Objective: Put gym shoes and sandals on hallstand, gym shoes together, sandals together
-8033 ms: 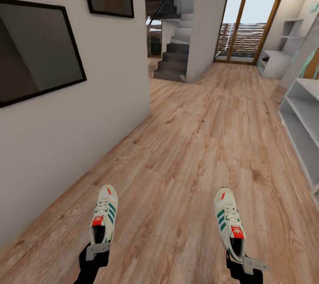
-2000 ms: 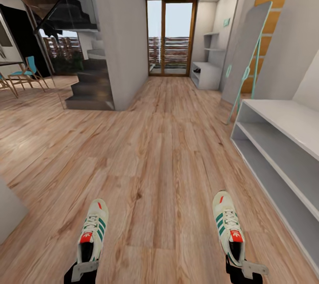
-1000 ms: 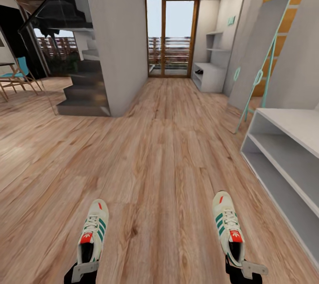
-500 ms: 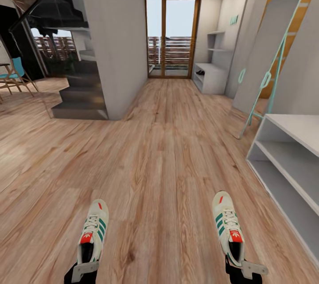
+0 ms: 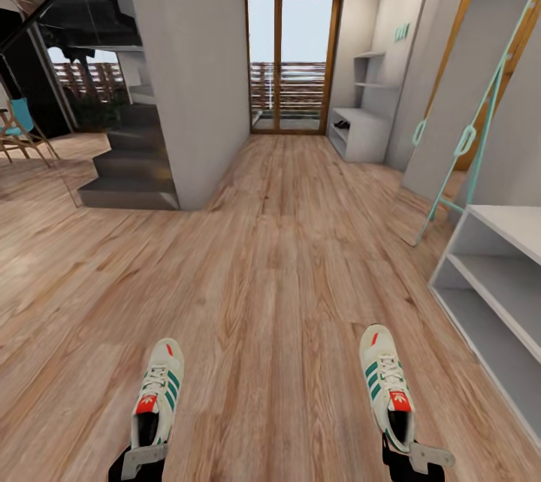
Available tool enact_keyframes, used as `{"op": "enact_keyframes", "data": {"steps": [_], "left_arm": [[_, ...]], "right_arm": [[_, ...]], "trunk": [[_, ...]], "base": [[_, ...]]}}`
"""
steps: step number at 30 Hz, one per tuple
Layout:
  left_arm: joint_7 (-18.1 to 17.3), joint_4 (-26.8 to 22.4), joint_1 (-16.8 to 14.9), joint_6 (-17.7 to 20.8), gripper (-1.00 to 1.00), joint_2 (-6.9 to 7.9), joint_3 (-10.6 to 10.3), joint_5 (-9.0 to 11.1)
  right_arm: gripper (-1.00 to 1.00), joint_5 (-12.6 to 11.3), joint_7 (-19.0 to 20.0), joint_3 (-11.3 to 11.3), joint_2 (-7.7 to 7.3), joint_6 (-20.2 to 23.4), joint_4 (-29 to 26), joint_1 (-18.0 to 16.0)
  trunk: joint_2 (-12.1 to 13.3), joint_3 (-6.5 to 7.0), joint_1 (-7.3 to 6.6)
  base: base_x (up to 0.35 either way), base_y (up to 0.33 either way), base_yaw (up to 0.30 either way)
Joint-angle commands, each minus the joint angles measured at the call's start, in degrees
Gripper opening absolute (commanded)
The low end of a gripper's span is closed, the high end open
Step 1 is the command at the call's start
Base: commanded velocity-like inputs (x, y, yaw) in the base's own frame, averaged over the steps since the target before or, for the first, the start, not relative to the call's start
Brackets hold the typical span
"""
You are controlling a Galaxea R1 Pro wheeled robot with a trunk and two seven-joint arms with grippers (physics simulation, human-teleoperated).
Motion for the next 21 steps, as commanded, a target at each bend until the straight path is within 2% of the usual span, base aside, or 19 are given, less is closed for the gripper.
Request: {"op": "enact_keyframes", "data": {"steps": [1,21], "left_arm": [[-0.3,0.0,0.0,-0.2,-1.0,-0.04,0.5,-0.4],[-0.3,0.1,0.0,-0.2,-1.0,-0.04,0.5,-0.4]], "right_arm": [[-1.0,-0.2,0.2,-0.1,0.01,-0.2,0.0,0.0],[-1.0,-0.2,0.2,-0.1,0.01,-0.2,0.1,0.0]], "trunk": [[0.0,-0.05,0.02],[0.0,-0.05,0.02]], "base": [[0.34,0.0,0.0],[0.34,0.0,0.0]]}}
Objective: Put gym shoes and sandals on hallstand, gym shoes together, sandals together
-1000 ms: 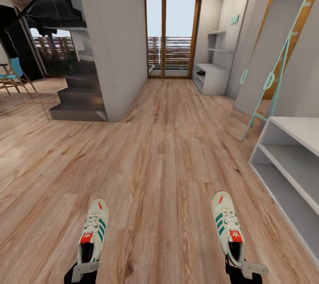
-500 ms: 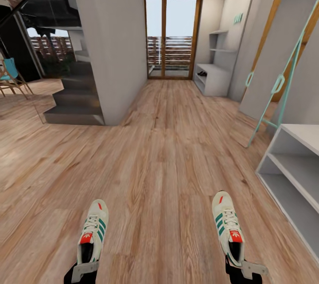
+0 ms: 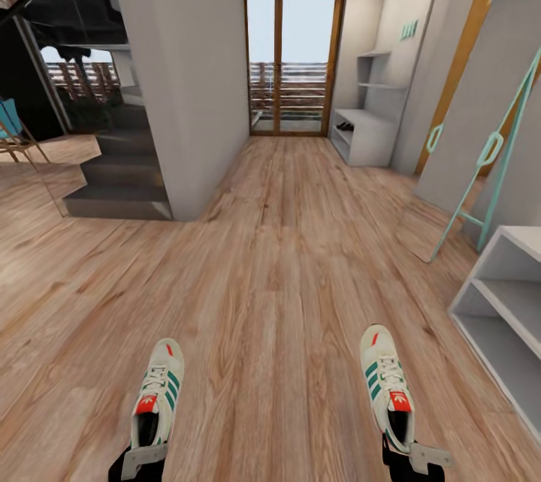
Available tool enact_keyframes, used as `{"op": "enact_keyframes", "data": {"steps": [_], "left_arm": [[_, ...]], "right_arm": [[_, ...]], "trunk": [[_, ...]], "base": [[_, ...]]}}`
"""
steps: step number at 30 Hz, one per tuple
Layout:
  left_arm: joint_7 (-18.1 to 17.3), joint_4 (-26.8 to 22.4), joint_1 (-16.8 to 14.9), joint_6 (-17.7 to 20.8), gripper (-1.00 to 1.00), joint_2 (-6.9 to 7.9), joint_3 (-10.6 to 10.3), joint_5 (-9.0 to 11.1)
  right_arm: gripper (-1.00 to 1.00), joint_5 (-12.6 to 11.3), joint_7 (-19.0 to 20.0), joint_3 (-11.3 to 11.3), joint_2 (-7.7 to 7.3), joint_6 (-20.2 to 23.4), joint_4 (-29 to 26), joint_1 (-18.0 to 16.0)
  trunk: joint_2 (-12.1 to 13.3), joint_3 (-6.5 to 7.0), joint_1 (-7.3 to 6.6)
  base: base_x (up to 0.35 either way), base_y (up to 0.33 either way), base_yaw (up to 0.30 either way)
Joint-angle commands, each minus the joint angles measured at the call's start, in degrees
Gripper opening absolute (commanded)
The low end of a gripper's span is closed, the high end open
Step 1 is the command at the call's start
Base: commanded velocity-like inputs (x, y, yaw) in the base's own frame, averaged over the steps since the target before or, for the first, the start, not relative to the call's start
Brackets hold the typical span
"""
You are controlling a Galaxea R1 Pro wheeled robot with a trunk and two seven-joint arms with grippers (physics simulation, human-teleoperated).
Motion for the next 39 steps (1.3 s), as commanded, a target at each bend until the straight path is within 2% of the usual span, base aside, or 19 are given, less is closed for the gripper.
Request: {"op": "enact_keyframes", "data": {"steps": [1,39], "left_arm": [[-0.3,0.0,0.0,-0.2,-1.0,-0.04,0.5,-0.4],[-0.3,0.0,0.0,-0.2,-1.0,-0.04,0.5,-0.4]], "right_arm": [[-1.0,-0.2,0.2,-0.1,0.01,-0.2,0.0,0.0],[-1.0,-0.3,0.2,-0.2,-0.19,-0.2,0.1,0.0]], "trunk": [[0.0,-0.05,0.02],[0.0,-0.05,0.02]], "base": [[0.34,0.0,0.0],[0.34,0.0,0.0]]}}
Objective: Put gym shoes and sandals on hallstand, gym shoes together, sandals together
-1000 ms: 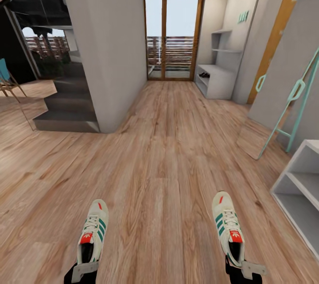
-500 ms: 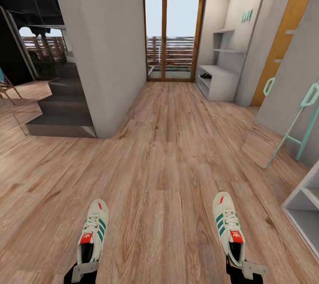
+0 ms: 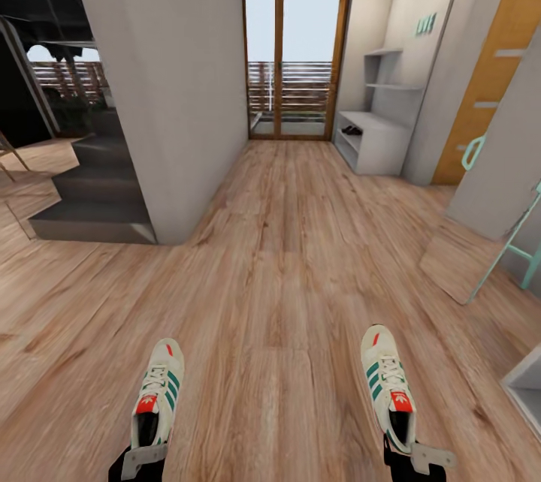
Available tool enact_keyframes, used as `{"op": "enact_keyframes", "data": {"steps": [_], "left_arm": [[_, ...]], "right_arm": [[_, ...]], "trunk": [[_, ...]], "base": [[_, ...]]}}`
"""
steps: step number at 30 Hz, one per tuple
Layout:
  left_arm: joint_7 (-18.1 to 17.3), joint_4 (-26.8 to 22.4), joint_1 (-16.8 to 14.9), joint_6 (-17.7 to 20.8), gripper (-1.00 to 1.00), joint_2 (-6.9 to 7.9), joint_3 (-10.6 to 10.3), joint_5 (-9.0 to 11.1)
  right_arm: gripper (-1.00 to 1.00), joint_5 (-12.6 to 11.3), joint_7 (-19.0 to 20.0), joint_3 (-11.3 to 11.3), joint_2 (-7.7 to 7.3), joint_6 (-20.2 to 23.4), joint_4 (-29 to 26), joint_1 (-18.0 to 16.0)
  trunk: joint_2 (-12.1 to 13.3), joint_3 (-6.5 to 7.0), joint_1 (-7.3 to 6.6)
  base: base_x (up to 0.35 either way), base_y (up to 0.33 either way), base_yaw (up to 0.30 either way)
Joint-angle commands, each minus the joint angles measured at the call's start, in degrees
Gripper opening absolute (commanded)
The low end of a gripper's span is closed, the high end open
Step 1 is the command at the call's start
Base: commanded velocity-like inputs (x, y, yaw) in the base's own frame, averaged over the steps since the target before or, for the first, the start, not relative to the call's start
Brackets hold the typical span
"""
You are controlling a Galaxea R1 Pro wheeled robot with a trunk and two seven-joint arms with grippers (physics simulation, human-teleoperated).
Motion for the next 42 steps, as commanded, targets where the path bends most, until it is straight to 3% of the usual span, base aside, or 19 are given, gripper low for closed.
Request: {"op": "enact_keyframes", "data": {"steps": [1,42], "left_arm": [[-0.3,0.0,0.0,-0.2,-1.0,-0.04,0.5,-0.4],[-0.3,1.6,0.0,-0.2,-1.0,-0.04,0.4,-0.5]], "right_arm": [[-1.0,-0.2,0.2,-0.1,-0.01,-0.2,0.0,0.0],[-1.0,-0.2,0.2,-0.1,0.02,-0.2,0.0,0.0]], "trunk": [[0.0,-0.05,0.02],[0.0,-0.05,0.02]], "base": [[0.34,0.0,0.0],[0.34,0.0,0.0]]}}
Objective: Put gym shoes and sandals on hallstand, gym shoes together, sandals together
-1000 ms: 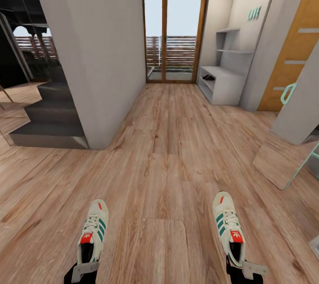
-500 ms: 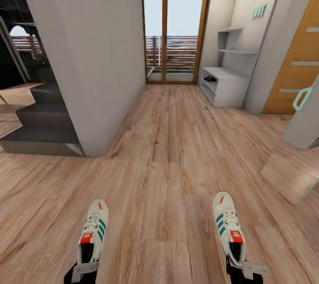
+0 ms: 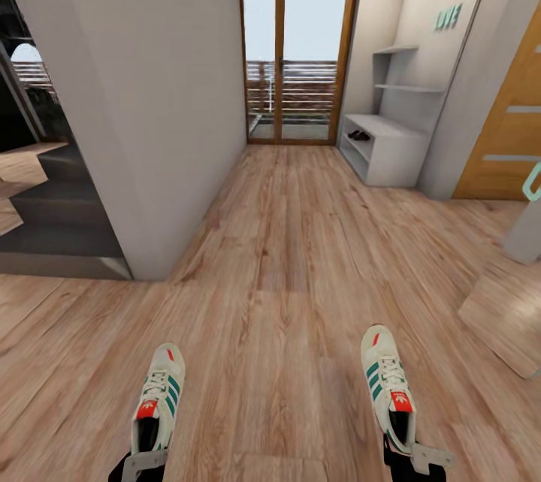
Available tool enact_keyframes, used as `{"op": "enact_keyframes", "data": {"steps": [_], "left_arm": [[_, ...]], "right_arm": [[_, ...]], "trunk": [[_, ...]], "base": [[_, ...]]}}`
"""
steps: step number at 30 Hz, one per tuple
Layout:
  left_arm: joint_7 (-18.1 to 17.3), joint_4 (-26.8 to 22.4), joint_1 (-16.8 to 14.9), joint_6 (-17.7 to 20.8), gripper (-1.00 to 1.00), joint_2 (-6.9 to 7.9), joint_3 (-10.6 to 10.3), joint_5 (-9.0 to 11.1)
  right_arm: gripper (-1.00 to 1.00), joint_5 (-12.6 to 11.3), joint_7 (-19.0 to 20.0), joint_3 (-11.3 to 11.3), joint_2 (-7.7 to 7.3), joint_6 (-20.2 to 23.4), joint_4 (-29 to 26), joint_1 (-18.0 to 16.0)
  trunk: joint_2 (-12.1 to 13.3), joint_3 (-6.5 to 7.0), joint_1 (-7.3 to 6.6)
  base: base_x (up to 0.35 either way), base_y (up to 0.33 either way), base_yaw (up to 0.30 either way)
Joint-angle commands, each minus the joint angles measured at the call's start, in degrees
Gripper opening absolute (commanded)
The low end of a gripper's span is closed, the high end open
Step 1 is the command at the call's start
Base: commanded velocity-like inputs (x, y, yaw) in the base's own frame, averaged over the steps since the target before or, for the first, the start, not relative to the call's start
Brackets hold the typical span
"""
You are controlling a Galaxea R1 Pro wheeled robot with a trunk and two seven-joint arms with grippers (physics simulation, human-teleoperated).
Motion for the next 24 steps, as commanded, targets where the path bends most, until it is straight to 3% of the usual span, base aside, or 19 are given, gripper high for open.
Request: {"op": "enact_keyframes", "data": {"steps": [1,24], "left_arm": [[-0.3,0.1,0.0,-0.2,-1.0,-0.04,0.5,-0.4],[-0.3,0.1,0.0,-0.3,-1.0,-0.04,0.6,-0.3]], "right_arm": [[-1.0,-0.2,0.2,-0.1,0.0,-0.2,0.0,0.0],[-1.0,-0.3,0.2,-0.1,0.17,-0.2,-0.1,0.0]], "trunk": [[0.0,-0.05,0.02],[0.0,-0.05,0.02]], "base": [[0.34,0.0,0.0],[0.34,0.0,0.0]]}}
